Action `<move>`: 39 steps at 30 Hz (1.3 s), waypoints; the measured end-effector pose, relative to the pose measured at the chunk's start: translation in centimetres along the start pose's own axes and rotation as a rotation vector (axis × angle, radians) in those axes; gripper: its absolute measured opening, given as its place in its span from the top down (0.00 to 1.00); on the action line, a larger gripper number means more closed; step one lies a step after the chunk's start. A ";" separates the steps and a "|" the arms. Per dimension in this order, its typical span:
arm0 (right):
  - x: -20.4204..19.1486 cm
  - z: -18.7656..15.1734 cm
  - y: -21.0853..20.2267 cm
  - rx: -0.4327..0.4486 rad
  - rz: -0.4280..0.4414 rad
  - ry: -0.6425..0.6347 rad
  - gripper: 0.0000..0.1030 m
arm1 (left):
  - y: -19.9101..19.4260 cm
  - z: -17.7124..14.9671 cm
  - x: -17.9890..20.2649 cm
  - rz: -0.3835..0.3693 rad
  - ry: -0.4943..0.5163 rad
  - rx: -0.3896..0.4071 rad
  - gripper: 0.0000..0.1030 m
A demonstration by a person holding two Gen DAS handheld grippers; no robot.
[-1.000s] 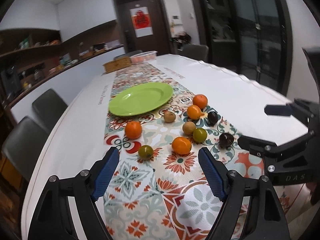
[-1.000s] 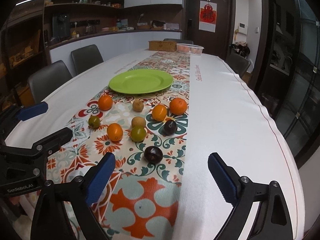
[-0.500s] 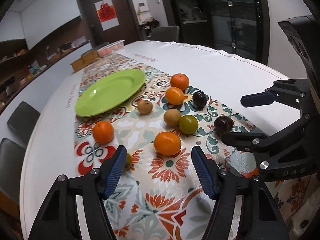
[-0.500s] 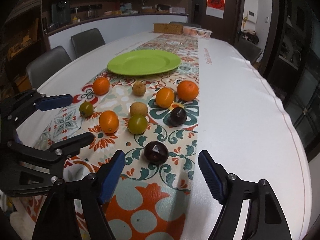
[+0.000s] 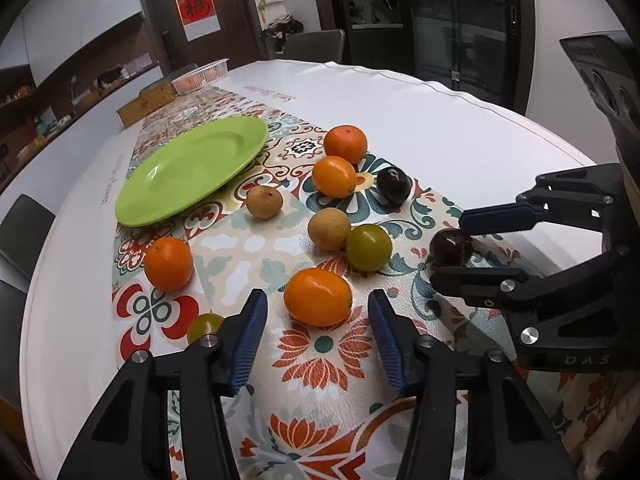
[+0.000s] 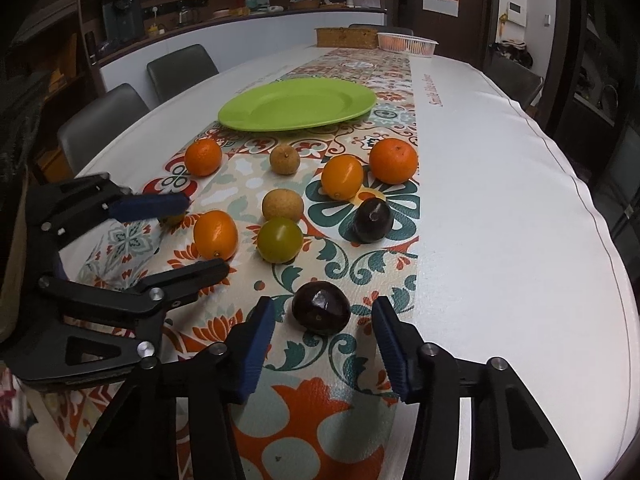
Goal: Organize fruits
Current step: 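Grasp a mandarin orange with the left tool while the right tool grasps a dark plum, then carry the mandarin with the left tool onto the green plate while the right tool places the plum there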
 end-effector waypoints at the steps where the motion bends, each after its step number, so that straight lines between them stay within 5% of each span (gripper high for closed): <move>1: 0.0 0.0 0.1 -0.003 0.001 0.000 0.55 | 0.1 0.0 0.0 -0.002 -0.003 -0.002 0.52; 7: 0.3 0.0 0.3 -0.011 0.016 0.009 0.65 | 1.0 0.1 -0.2 -0.021 -0.045 -0.031 0.65; 19: 0.8 0.6 -0.3 0.001 0.051 0.030 0.70 | -0.7 0.6 -0.5 0.002 -0.154 -0.014 0.66; 39: -0.7 3.0 -5.9 0.166 0.098 -0.032 0.70 | -6.9 1.7 -2.0 0.109 -0.332 0.058 0.66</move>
Point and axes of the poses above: each gripper's, at about its wrist camera, not at the fingertips, and y roughly the way its jaws point, x to its right, z to its top, the point moved 2 cm from there along y, roughly the way its jaws point, and after that the axes turned 1 degree about y, right-handed, at the moved point
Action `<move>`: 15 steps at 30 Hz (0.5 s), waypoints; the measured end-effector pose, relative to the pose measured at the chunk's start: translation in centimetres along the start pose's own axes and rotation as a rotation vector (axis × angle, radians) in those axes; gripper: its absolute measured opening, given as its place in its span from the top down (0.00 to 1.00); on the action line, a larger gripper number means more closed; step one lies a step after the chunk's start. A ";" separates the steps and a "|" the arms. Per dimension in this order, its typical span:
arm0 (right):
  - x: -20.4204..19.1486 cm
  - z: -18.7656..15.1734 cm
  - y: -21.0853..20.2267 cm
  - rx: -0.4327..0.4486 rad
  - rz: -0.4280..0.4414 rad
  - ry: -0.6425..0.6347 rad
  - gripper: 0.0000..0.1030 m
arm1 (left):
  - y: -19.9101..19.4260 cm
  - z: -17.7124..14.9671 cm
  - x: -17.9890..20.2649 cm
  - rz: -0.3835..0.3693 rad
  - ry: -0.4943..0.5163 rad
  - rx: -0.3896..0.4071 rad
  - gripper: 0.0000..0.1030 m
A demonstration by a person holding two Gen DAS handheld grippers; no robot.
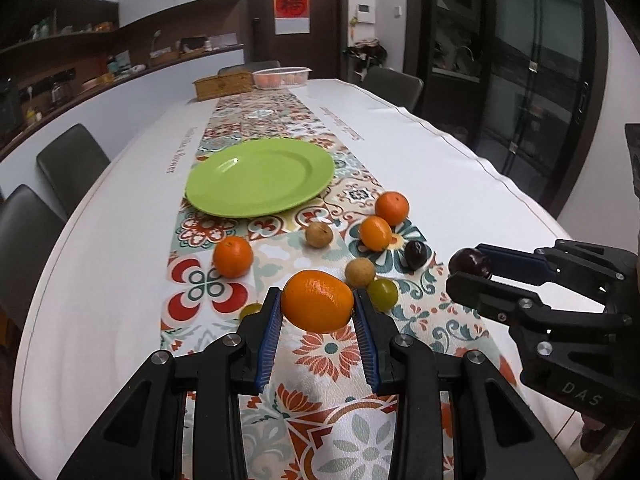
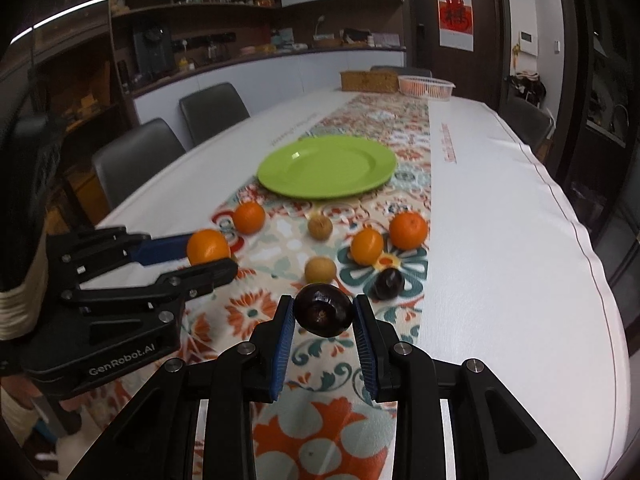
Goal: Organize fruits
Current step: 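Carry the mandarin with the left tool onto the green plate while the right tool places the plum there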
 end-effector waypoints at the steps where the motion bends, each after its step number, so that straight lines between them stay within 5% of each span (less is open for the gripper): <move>1: 0.0 0.2 -0.1 0.005 0.002 0.000 0.70 | -0.1 0.3 0.0 0.004 -0.003 0.002 0.66; 15: 0.5 5.5 1.5 0.063 0.040 -0.037 0.70 | 0.9 4.4 -2.4 0.027 -0.053 0.031 0.66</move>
Point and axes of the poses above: each gripper's, at about its wrist camera, not at the fingertips, and y roughly the way its jaws point, x to its right, z to its top, the point moved 2 cm from there along y, roughly the way its jaws point, and after that the axes turned 1 degree about y, right-handed, at the moved point
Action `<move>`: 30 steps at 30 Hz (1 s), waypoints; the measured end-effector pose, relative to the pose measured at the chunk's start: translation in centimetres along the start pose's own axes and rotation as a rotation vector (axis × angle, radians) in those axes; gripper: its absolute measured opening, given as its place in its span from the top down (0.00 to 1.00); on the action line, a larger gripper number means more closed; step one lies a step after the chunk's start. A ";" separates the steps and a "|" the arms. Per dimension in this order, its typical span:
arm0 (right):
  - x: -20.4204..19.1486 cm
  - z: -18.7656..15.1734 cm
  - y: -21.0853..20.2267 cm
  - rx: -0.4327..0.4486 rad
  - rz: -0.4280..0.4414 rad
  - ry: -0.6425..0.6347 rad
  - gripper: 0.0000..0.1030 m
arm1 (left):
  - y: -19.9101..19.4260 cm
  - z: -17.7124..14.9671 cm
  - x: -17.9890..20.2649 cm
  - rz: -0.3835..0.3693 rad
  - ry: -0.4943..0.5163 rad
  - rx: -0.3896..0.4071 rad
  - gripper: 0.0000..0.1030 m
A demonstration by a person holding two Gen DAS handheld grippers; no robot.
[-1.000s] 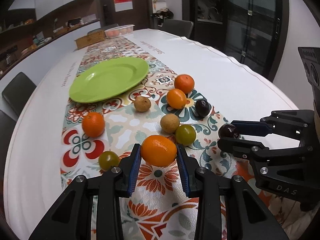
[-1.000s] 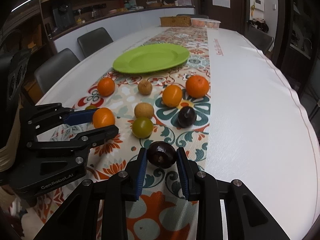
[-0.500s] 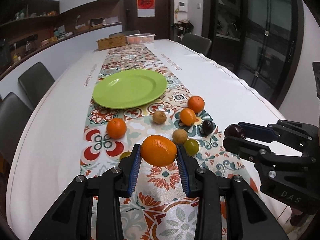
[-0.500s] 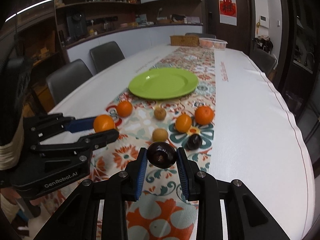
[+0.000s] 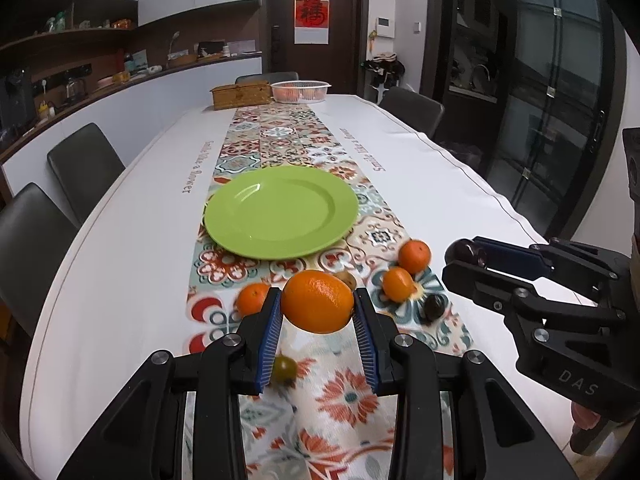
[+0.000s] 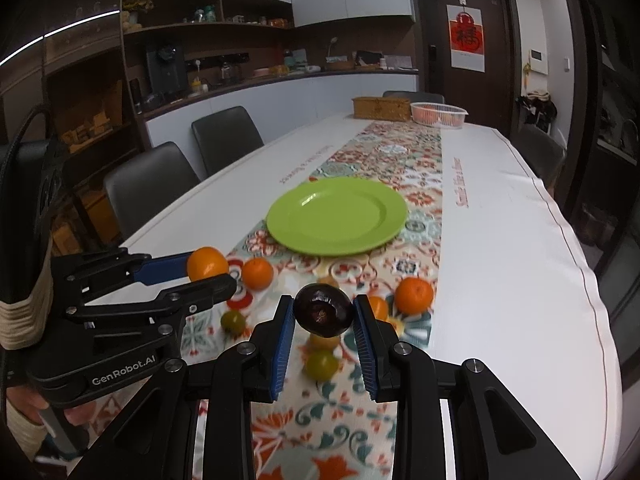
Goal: Organize fruits
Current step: 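Carry the mandarin with the left tool onto the green plate while the right tool places the plum there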
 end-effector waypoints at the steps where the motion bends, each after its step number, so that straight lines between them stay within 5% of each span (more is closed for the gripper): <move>1: 0.0 0.3 0.2 0.001 0.002 -0.006 0.70 | 0.2 0.3 -0.2 0.003 0.001 -0.001 0.66; 16: 1.0 6.6 8.3 -0.072 0.030 -0.069 0.70 | 5.9 5.0 -4.7 0.011 -0.021 -0.053 0.66; 30: 3.0 7.9 17.6 -0.237 0.042 -0.066 0.70 | 13.3 6.7 -7.4 -0.027 -0.049 -0.178 0.66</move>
Point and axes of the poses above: each gripper's, at about its wrist camera, not at the fingertips, and y roughly the way its jaws point, x to its right, z to its top, the point moved 2 cm from there along y, roughly the way its jaws point, and after that the axes turned 1 degree about y, right-handed, at the moved point
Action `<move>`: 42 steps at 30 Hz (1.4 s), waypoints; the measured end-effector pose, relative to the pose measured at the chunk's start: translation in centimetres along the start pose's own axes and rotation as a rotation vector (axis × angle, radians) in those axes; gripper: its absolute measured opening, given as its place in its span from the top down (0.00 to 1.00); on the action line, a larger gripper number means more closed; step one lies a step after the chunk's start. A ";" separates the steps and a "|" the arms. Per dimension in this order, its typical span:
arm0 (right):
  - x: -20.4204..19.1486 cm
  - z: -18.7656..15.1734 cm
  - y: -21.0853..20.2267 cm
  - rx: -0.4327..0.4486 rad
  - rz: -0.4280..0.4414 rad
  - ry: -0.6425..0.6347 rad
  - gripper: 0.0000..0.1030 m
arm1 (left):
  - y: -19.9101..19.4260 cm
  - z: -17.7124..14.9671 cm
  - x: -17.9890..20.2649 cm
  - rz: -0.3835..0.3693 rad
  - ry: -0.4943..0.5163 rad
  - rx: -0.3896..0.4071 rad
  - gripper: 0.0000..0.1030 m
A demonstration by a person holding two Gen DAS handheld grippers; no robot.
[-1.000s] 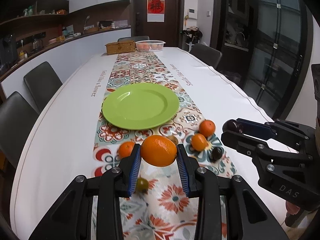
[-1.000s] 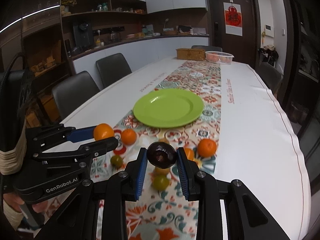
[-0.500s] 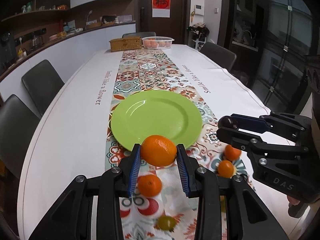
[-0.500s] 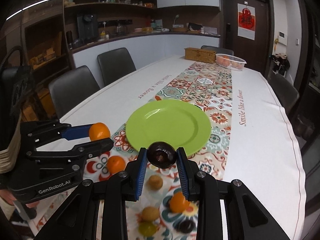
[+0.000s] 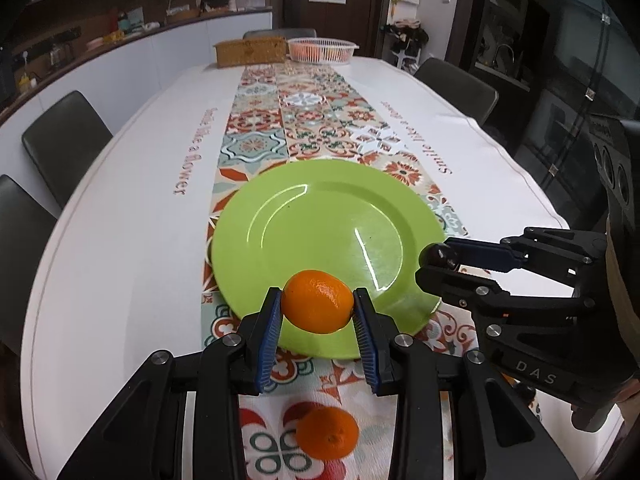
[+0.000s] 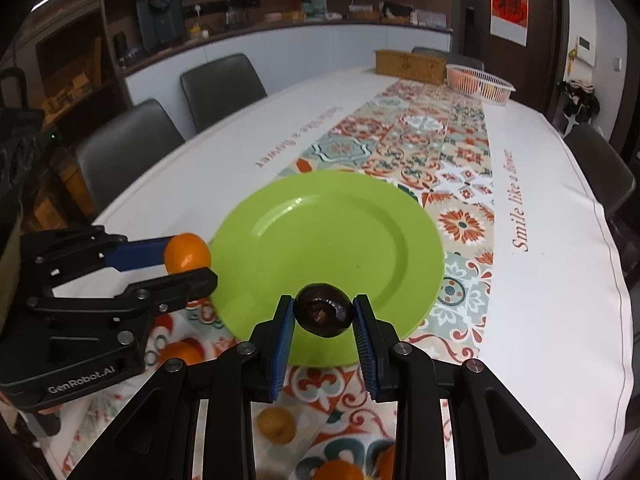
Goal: Organize fruits
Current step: 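Carry the mandarin with the left tool onto the green plate while the right tool places the plum there, then open both tools and withdraw them from the plate toward the fruits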
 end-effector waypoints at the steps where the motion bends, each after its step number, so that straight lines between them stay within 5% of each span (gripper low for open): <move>1: 0.2 0.1 0.6 -0.015 0.003 0.005 0.70 | 0.4 0.1 -0.1 -0.005 -0.002 -0.010 0.66; 13: 1.1 0.3 2.3 -0.058 -0.016 0.029 0.70 | 2.5 0.1 -0.3 -0.005 0.002 -0.072 0.62; 17: 1.4 0.3 2.1 -0.058 -0.025 0.042 0.63 | 1.8 0.1 -0.5 0.010 -0.006 -0.057 0.60; 30: 0.4 -1.7 -4.6 0.073 -0.073 0.041 0.60 | -6.2 -2.0 2.0 0.099 0.034 0.080 0.54; 42: -2.0 -4.3 -12.4 0.201 -0.098 0.046 0.42 | -14.0 -4.9 4.2 0.150 0.037 0.223 0.30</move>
Point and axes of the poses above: each gripper's, at about its wrist camera, not at the fingertips, and y roughly the way its jaws point, x to its right, z to its top, the point moved 2 cm from there along y, roughly the way its jaws point, and after that the axes turned 1 degree about y, right-handed, at the moved point
